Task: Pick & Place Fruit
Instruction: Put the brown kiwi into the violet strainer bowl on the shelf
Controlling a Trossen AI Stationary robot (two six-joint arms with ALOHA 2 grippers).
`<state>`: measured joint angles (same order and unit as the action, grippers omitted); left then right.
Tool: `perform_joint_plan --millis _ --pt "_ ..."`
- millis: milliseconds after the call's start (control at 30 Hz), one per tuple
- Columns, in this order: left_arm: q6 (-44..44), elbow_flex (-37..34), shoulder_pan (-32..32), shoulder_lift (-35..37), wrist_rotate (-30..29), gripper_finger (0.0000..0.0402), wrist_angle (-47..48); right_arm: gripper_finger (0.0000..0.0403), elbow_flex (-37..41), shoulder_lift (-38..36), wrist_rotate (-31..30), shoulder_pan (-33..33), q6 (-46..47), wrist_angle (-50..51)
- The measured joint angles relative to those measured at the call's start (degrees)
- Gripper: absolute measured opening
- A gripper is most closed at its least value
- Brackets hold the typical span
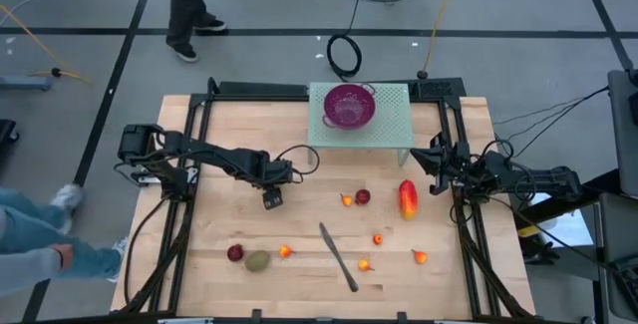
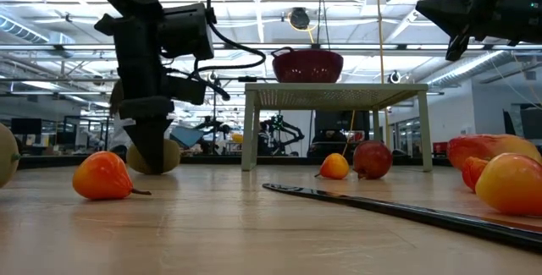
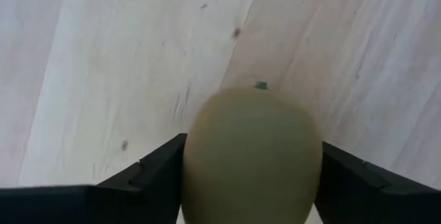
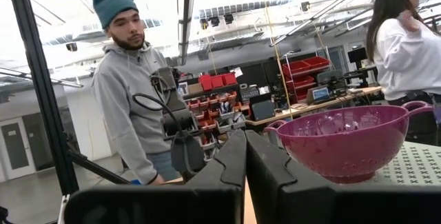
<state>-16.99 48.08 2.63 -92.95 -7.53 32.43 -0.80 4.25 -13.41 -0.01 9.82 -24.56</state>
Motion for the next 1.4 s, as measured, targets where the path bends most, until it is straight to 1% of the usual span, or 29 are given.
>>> perform_joint_plan --millis 100,200,367,500,700,967,1267,1400 --pt "0.2 0.0 0.0 0.0 0.0 0.0233 0.0 0.0000 0.0 0.0 0.0 0.0 0.0 0.0" --pt "0.2 0.0 0.0 0.0 0.0 0.0225 0.1 0.0000 0.0 0.0 0.0 0.0 0.0 0.0" --pt "0.1 0.1 0.0 0.1 0.0 0.0228 0.6 0.0000 0.0 0.0 0.0 0.0 0.0 0.0" --pt "-0.2 1.7 0.0 0.0 0.0 0.0229 3.4 0.0000 0.0 0.0 0.0 0.0 0.0 0.0" --pt "0.0 6.4 0.0 0.0 -0.5 0.0216 8.6 0.0000 0.0 0.0 0.0 0.0 0.0 0.0" --pt "0.3 13.7 -0.1 0.1 -1.1 0.0221 14.8 0.0000 0.0 0.0 0.0 0.0 0.0 0.0" --pt "0.2 21.6 -2.1 0.1 -0.1 0.0222 15.9 0.0000 0.0 0.0 0.0 0.0 0.0 0.0" --pt "-1.0 24.3 -3.2 0.1 0.0 0.0222 16.0 0.0000 0.0 0.0 0.0 0.0 0.0 0.0"
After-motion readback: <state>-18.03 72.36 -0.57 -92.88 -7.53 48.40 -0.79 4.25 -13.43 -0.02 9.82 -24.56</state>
